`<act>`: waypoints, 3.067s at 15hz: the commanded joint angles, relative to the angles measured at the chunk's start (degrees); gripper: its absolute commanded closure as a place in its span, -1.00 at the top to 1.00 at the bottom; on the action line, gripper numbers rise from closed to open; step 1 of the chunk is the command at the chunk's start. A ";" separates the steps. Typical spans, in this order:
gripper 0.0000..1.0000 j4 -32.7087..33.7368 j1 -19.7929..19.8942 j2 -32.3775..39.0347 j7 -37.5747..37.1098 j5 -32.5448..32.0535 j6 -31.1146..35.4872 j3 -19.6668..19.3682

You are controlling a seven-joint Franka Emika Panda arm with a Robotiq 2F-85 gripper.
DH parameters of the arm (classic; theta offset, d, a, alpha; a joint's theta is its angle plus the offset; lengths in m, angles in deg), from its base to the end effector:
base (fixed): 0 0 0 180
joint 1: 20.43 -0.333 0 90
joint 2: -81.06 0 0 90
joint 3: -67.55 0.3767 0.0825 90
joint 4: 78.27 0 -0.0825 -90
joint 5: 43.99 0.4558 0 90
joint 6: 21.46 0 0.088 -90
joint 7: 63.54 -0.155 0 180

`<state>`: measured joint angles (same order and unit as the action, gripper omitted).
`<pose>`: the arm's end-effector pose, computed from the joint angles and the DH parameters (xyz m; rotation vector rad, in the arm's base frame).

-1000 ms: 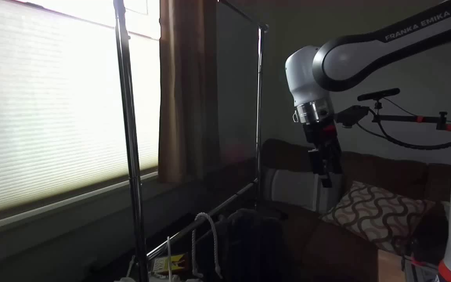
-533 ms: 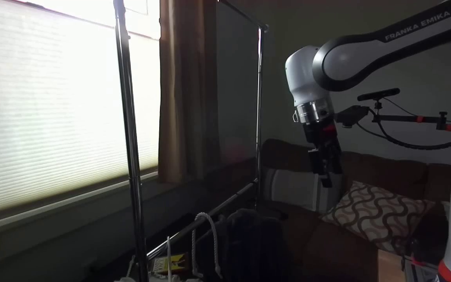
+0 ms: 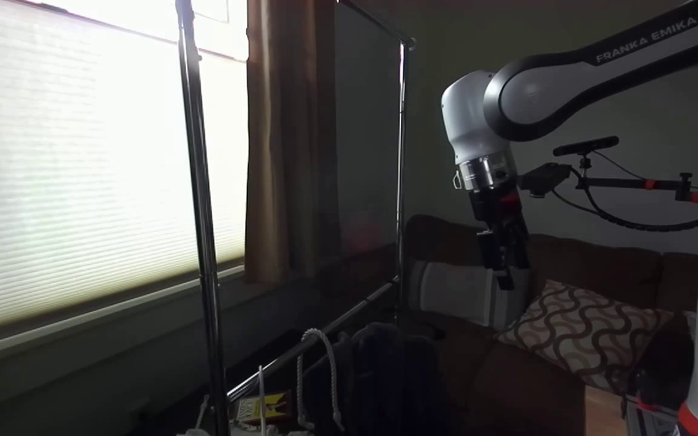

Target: Pick up the white coat hanger and hang it on the top rail

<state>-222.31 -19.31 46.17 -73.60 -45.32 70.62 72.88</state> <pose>0.3480 0.0221 0.4430 2.9947 -0.1836 -0.4374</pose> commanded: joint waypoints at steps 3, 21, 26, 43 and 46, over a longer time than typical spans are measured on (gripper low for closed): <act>1.00 0.07 -0.49 0.05 -0.20 -0.19 -0.07 -0.43; 1.00 1.17 -1.06 1.95 -6.54 0.37 1.51 3.23; 1.00 3.97 0.79 10.12 -26.61 7.75 9.48 17.99; 1.00 20.21 -7.67 47.22 -44.35 11.97 29.54 13.44; 1.00 22.60 -11.82 52.89 -44.60 12.49 43.46 11.14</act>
<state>-203.31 -26.53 93.35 -118.15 -33.97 105.41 86.86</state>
